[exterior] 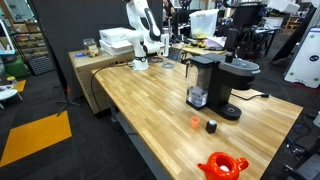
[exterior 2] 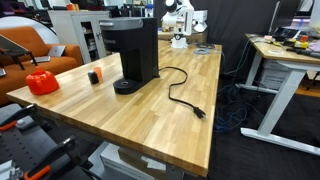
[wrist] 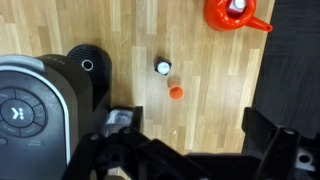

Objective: Move the peach cup forward

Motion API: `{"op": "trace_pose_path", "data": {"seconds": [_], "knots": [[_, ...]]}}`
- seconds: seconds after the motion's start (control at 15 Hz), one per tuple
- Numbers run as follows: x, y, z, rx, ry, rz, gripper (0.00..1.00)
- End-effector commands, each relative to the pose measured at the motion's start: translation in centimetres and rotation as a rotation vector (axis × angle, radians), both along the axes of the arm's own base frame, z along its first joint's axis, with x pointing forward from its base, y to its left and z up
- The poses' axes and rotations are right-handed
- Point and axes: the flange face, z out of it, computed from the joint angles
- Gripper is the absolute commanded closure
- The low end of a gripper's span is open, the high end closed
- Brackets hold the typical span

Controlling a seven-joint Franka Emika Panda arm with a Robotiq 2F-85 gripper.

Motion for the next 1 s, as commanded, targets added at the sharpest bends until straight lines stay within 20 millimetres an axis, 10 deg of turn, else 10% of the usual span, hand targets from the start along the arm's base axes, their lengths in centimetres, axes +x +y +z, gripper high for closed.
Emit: {"op": "trace_pose_path", "data": {"seconds": [0.0, 0.33, 0.93], "knots": [[1.6, 3.3, -0.2, -0.046, -0.054, 0.063, 0.00], [2.1, 7.8, -3.4, -0.098, -0.041, 0.154, 0.00], [1.3, 7.3, -3.2, -0.082, -0.028, 0.149, 0.00]]}}
